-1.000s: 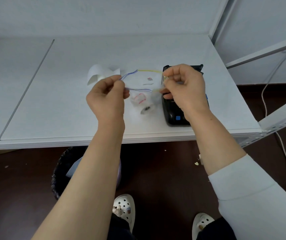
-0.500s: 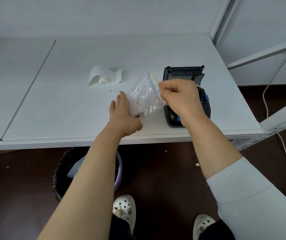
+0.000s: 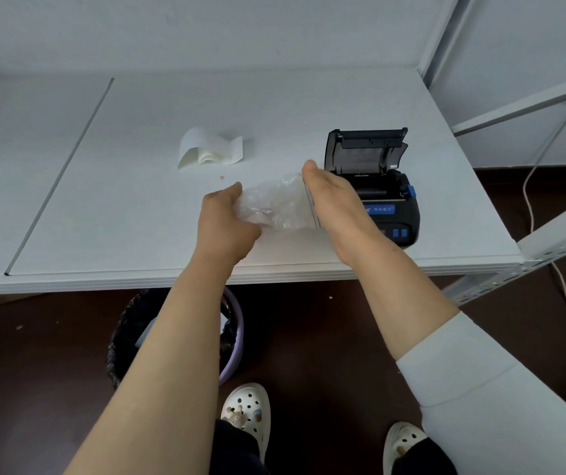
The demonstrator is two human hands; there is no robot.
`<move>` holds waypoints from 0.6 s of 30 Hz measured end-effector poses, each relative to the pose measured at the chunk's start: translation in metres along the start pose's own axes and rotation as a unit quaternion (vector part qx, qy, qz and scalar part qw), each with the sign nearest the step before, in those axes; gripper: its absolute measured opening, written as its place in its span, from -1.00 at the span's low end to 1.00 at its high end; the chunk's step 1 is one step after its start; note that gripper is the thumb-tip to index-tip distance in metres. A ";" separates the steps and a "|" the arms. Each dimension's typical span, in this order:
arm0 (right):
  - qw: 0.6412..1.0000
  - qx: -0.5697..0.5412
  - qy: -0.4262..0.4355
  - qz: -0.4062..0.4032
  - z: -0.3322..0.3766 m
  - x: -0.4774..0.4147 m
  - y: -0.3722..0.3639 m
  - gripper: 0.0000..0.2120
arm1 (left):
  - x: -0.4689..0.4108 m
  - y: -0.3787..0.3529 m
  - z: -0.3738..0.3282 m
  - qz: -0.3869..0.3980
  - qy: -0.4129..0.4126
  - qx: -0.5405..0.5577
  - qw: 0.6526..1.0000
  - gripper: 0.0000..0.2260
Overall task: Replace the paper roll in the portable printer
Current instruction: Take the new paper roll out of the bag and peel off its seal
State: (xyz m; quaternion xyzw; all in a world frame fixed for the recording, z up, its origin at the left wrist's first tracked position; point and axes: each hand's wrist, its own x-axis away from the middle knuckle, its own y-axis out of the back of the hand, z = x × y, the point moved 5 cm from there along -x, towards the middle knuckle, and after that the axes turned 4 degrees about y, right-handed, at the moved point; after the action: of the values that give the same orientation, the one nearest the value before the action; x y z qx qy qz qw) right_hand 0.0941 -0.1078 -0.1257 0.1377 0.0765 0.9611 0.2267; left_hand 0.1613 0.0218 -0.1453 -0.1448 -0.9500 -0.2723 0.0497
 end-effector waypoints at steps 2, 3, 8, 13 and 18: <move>1.000 0.006 0.008 -0.002 -0.002 0.001 -0.002 -0.56 | 0.001 0.004 0.003 -0.011 0.067 0.105 0.992 -0.48; 1.000 0.007 0.011 -0.001 -0.002 0.002 -0.003 -0.56 | -0.003 0.006 0.008 -0.023 0.105 0.170 0.979 -0.54; 1.000 -0.003 0.004 0.013 -0.009 0.002 -0.012 -0.52 | -0.007 0.013 0.019 -0.058 0.152 0.177 0.971 -0.86; 0.999 -0.036 -0.016 0.025 -0.018 -0.002 -0.019 -0.51 | -0.008 0.002 0.024 -0.007 0.128 0.098 0.987 -0.91; 0.996 -0.081 -0.029 0.032 -0.023 -0.006 -0.025 -0.49 | -0.008 0.009 0.021 -0.031 0.179 0.244 0.953 -0.79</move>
State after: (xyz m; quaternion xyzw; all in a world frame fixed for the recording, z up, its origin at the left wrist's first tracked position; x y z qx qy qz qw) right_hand 0.1024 -0.0904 -0.1544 0.1492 -0.0130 0.9664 0.2088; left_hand 0.1708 0.0382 -0.1605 -0.0477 -0.9670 -0.0549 0.2443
